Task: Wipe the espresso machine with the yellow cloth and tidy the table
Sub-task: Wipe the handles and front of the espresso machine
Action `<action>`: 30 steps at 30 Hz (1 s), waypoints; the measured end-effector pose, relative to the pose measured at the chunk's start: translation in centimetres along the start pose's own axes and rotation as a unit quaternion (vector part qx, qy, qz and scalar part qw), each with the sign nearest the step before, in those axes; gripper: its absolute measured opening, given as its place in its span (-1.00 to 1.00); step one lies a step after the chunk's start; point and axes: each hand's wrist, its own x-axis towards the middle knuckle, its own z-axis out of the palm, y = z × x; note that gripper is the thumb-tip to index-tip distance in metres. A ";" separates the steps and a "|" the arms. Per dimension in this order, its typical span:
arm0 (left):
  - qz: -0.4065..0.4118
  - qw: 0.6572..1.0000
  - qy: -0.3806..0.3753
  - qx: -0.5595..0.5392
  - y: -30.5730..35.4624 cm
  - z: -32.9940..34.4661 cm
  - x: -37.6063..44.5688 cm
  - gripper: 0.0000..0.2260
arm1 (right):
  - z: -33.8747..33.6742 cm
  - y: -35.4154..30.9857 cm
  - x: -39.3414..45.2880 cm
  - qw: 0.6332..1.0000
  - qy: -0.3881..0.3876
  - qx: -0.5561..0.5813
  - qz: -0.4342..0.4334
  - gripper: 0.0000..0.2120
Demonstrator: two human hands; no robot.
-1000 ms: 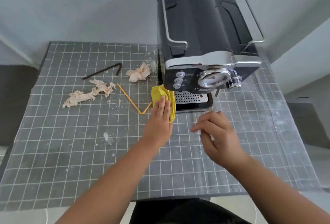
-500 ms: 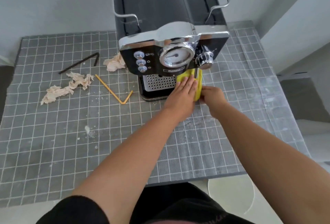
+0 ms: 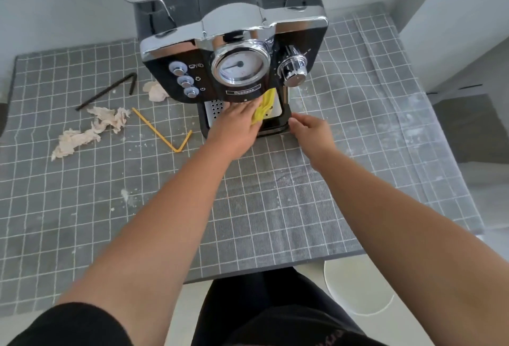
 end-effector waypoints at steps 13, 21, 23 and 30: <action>-0.168 0.983 0.061 -0.036 -1.4 2.3 -5.7 -0.46 | 0.4 -0.6 -0.3 0.999 0.030 0.015 -0.014 -0.67; 0.009 1.000 -0.009 -0.008 3.2 2.7 -2.8 -0.44 | 0.2 -0.2 0.3 0.998 0.029 -0.013 -0.046 -0.70; 0.044 0.999 -0.025 0.014 2.5 2.6 -2.8 -0.42 | 0.1 0.0 0.4 0.998 0.022 -0.015 -0.050 -0.74; 0.029 0.999 -0.011 0.020 -0.2 3.0 -4.6 -0.44 | 0.0 -0.2 0.2 0.999 0.019 -0.013 -0.046 -0.66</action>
